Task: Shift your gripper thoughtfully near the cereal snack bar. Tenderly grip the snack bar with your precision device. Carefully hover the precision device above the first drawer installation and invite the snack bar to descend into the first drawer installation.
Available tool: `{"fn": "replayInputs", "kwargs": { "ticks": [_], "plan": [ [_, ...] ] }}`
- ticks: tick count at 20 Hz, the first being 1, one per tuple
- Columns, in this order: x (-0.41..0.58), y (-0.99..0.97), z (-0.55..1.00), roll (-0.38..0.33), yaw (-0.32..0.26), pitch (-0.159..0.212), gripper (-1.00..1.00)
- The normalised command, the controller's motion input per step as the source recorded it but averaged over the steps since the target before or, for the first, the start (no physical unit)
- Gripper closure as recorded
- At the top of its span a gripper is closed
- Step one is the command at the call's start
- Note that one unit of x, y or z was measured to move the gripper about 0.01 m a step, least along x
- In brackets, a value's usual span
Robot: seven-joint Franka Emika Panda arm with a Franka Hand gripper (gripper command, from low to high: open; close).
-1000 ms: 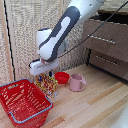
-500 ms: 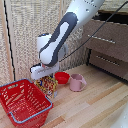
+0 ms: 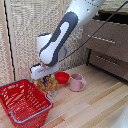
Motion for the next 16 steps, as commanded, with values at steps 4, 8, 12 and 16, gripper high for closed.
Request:
{"fn": "replayInputs", "kwargs": {
  "ticks": [4,8,12,16],
  "plan": [
    [0.155,-0.01,0.41,0.000,-0.009,0.000,1.00],
    [0.151,0.00,0.51,0.000,-0.005,0.000,1.00],
    [0.179,-0.03,0.62,0.000,-0.001,0.013,1.00],
    [0.196,-0.07,0.71,-0.003,0.000,0.071,1.00]
  ]
}}
